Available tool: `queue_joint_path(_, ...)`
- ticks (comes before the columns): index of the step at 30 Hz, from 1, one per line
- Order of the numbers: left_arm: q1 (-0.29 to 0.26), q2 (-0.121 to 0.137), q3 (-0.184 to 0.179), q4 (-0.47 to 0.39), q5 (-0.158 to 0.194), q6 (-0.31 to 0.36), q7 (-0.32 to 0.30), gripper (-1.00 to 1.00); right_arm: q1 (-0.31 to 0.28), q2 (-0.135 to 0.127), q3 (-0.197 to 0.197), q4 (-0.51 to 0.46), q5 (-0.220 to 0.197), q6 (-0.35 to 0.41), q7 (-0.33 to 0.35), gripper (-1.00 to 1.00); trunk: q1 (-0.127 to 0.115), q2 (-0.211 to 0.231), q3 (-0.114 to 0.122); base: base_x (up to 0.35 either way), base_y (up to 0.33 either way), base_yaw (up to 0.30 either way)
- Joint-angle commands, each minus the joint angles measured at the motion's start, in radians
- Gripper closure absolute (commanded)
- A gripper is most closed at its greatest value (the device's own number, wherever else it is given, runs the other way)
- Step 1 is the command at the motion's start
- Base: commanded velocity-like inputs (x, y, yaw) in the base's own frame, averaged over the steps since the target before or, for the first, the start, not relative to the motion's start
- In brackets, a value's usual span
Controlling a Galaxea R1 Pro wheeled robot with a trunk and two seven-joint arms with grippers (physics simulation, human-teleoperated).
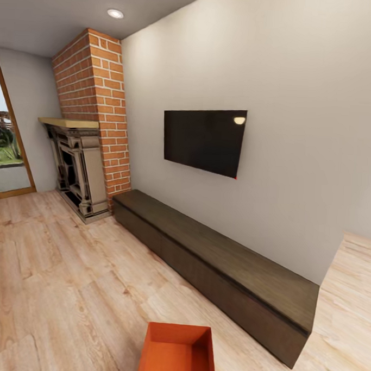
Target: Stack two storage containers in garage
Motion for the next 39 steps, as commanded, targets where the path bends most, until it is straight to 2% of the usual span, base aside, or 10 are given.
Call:
queue_joint_path(1, 0.000, 0.000, -0.008, 0.000, 0.008, -0.002, 0.002, -1.00, -0.001, 0.000, 0.008, 0.003, -0.007, -0.005, 0.000, -1.00, 0.000, -0.001, -0.001, 0.000, 0.046, 0.000)
queue_joint_path(15, 0.000, 0.000, -0.008, 0.000, 0.008, -0.002, 0.002, -1.00, -0.001, 0.003, 0.004, 0.003, -0.014, -0.006, -0.002, -1.00, 0.000, -0.001, -0.001, 0.000, 0.008, -0.002)
queue_joint_path(20, 0.000, 0.000, -0.009, 0.000, 0.008, -0.002, 0.002, -1.00, -0.001, 0.004, -0.002, 0.003, -0.020, -0.004, -0.009, -1.00, 0.000, -0.001, -0.001, 0.000, 0.000, -0.180)
queue_joint_path(39, 0.000, 0.000, -0.008, 0.000, 0.008, -0.002, 0.002, -1.00, -0.001, 0.002, 0.006, 0.003, -0.009, -0.002, 0.001, -1.00, 0.000, -0.001, -0.001, 0.000, 0.000, -0.017)
